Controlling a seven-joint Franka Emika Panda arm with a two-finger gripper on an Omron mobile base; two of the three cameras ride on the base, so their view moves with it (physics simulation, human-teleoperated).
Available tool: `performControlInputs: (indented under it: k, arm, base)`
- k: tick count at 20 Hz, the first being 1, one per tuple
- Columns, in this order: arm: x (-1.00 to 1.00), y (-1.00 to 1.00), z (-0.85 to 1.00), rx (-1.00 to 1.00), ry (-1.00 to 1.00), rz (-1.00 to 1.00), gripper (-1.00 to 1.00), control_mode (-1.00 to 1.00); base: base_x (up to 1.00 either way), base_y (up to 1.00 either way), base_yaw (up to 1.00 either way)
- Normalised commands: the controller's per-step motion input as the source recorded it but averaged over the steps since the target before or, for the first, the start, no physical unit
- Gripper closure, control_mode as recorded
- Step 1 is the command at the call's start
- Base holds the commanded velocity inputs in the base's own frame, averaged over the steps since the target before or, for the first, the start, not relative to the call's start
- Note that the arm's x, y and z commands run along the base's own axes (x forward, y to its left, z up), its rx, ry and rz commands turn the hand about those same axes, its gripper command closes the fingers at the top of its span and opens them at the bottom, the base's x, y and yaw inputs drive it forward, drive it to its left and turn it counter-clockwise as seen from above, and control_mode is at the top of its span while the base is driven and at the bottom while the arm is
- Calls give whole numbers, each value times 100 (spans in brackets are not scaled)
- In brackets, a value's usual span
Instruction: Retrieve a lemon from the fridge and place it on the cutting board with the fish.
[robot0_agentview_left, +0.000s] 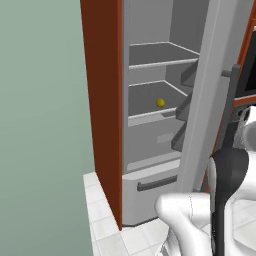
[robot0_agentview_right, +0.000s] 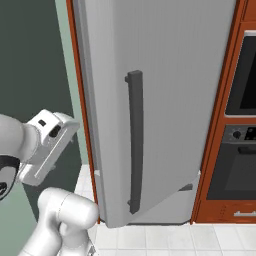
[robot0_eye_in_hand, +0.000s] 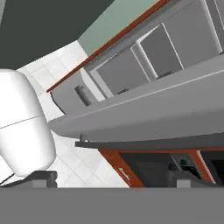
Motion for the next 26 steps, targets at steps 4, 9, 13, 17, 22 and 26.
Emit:
performControlInputs:
  k: [4, 9, 13, 17, 22, 26]
  arm:
    - [0, 56, -28, -56, 13, 3, -100, -100]
    - [20, 15, -42, -40, 10, 2, -100, -100]
    - [33, 0, -34, -26, 12, 16, -100, -100]
    - [52, 0, -11, -37, 11, 16, -100, -100]
    - [29, 0, 0, -30, 17, 11, -100, -100]
    - [25, -4, 0, -3, 19, 5, -100, -100]
  base:
    - [0, 0, 0]
    - [0, 0, 0]
    - [0, 0, 0]
    - [0, 0, 0]
    - [0, 0, 0]
    - [0, 0, 0]
